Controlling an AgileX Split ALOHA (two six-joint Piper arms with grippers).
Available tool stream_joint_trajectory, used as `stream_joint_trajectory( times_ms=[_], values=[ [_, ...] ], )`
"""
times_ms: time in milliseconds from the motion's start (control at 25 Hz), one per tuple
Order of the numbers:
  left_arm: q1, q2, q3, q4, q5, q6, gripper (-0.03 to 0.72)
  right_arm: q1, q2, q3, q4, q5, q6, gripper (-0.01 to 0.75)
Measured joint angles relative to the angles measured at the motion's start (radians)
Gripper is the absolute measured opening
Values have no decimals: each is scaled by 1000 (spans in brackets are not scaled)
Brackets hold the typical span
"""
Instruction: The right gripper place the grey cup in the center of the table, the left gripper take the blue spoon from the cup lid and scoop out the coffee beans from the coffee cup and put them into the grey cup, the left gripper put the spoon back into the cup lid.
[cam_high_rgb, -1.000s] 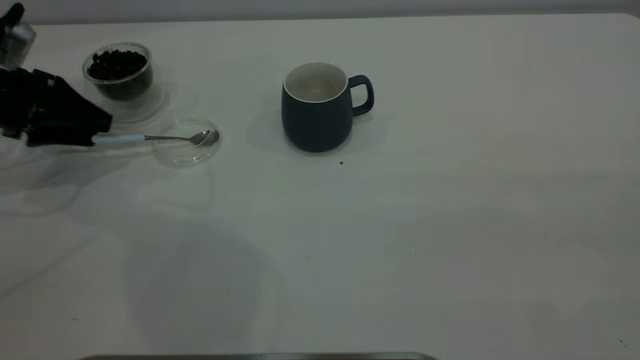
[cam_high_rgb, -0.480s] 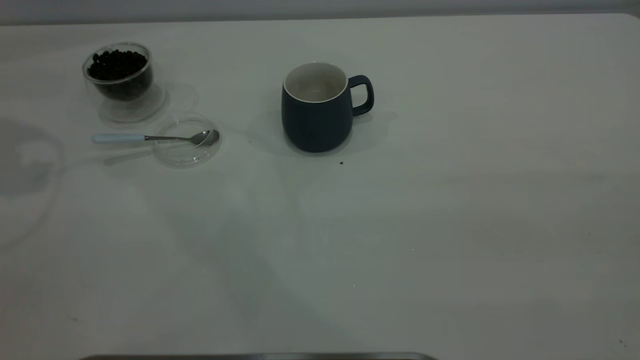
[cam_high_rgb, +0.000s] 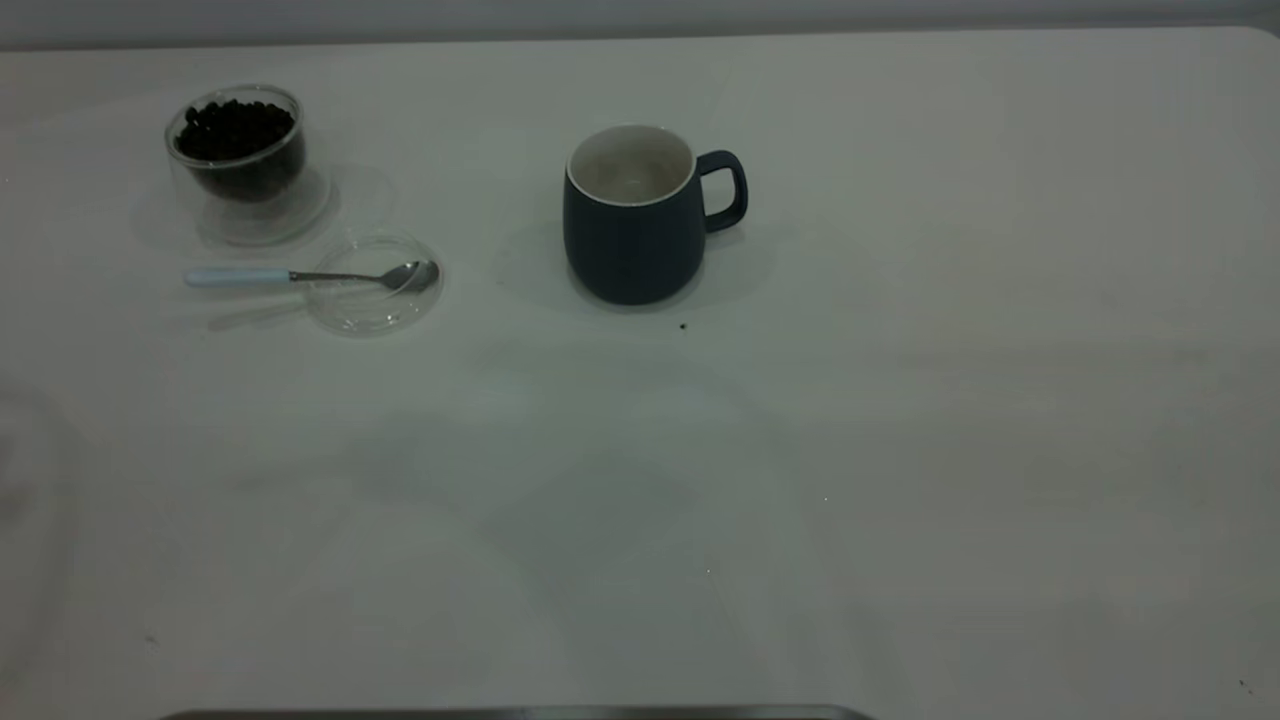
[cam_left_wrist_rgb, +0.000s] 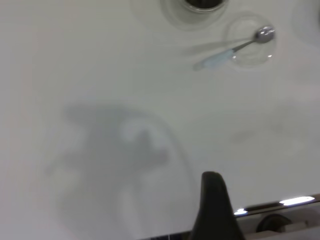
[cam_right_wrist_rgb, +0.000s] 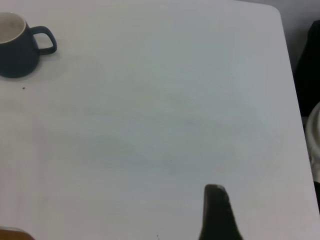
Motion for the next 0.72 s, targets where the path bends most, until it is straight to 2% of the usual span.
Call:
stream_joint_trajectory(
  times_ms=[80,280,440,600,720],
  values=[
    [-38,-69,45,5,5,-21,585,0,0,0,0,0,0,459],
    [-219,-269,216,41,5,-54,586,0,0,0,0,0,0,459],
    [-340,-463,309,118,10,-165,586,0,0,0,0,0,0,459],
    [-407,-666,408,177,11,-286,586,0,0,0,0,0,0,459],
    [-416,-793,489,205,6,-335,586,0,0,0,0,0,0,459]
  ],
)
